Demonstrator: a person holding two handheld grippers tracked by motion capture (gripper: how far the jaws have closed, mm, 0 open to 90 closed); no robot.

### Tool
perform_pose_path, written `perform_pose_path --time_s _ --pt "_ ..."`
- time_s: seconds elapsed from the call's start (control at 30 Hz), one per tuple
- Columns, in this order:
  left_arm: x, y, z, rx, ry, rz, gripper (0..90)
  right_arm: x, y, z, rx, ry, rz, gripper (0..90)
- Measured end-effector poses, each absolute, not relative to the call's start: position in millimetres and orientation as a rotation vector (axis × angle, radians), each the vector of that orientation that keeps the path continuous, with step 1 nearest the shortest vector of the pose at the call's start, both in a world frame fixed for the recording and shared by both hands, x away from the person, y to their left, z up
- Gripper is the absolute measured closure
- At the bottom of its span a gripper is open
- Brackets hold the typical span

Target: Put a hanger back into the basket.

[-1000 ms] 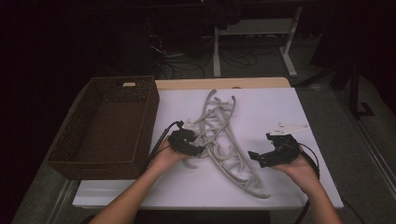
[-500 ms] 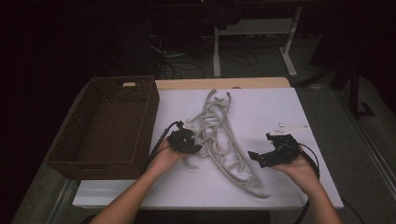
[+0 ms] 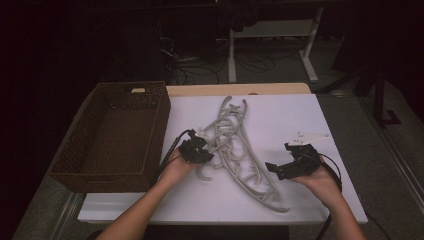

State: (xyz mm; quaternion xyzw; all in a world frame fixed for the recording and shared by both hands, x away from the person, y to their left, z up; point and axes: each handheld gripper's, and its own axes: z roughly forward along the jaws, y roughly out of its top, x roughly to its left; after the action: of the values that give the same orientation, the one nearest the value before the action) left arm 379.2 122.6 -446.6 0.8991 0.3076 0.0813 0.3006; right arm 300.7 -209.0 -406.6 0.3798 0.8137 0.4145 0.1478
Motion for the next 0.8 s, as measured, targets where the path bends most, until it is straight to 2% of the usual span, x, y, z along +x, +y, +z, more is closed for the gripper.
perform_pose_path --time_s 0.3,0.8 --pt "377.1 121.1 -439.3 2.386 0.794 0.223 80.0 301.0 -209.8 -407.1 1.097 2.338 1.192 1.0" --pt "375.6 122.8 -393.6 2.357 0.788 0.219 81.0 299.1 -212.1 -410.4 1.112 2.325 1.213 1.0"
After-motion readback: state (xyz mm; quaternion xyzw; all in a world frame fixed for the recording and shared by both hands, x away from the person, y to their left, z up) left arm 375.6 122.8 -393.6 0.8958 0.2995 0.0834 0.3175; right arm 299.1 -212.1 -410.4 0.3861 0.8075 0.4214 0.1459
